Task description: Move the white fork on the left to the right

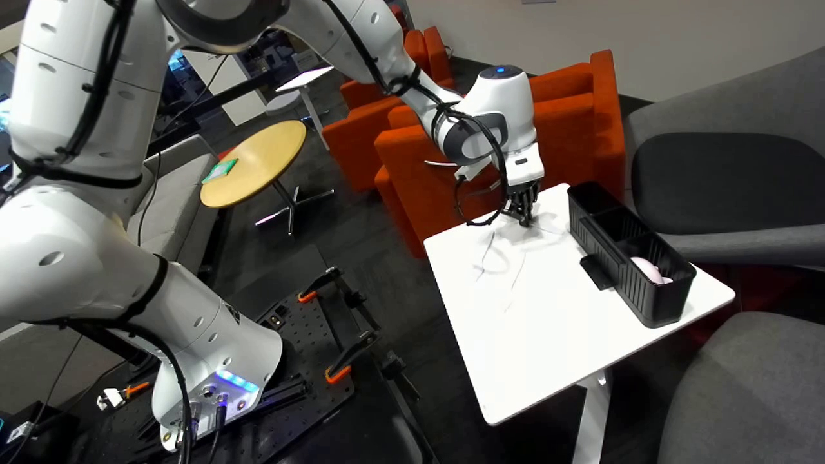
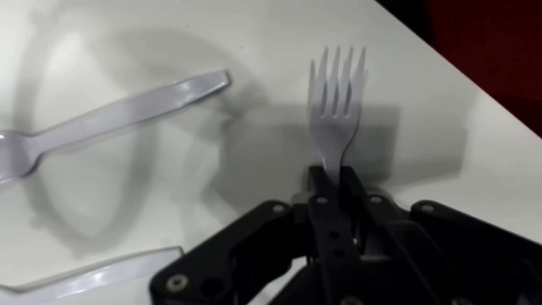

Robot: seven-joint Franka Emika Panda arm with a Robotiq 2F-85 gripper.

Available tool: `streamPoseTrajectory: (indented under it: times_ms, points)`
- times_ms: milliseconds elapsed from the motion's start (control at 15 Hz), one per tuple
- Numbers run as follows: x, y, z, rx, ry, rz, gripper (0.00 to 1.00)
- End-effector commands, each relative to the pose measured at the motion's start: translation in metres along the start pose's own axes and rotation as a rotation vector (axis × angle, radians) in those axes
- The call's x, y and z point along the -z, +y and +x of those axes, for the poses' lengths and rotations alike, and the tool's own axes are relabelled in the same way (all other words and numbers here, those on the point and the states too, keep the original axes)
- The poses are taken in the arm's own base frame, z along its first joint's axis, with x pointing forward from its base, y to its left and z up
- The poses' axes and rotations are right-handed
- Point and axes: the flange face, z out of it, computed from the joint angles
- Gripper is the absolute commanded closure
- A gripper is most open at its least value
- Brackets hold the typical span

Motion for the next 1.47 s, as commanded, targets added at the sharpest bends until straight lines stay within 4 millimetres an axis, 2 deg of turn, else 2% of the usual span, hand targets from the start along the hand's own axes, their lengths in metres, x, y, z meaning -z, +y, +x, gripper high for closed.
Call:
streamPoseTrajectory:
  times_ms: [0, 200, 333, 533, 667, 867, 1133, 1267, 1400]
  points:
    - [0.027, -0.002, -0.011, -0.008, 0.006, -0.011, 0.97]
    - [0.061, 0.01, -0.018, -0.027, 0.04, -0.004, 0.97]
    - [0.086, 0.029, -0.019, -0.089, 0.052, -0.013, 0.97]
    - [0.113, 0.067, -0.014, -0.194, 0.068, -0.023, 0.97]
    - [0.125, 0.1, -0.004, -0.281, 0.069, -0.017, 0.97]
    - [0.134, 0.15, 0.016, -0.418, 0.075, -0.002, 0.97]
    - [0.124, 0.215, 0.048, -0.63, 0.101, 0.019, 0.97]
    - [0.115, 0.238, 0.064, -0.744, 0.089, 0.014, 0.97]
    - [0.107, 0.252, 0.078, -0.852, 0.084, 0.02, 0.97]
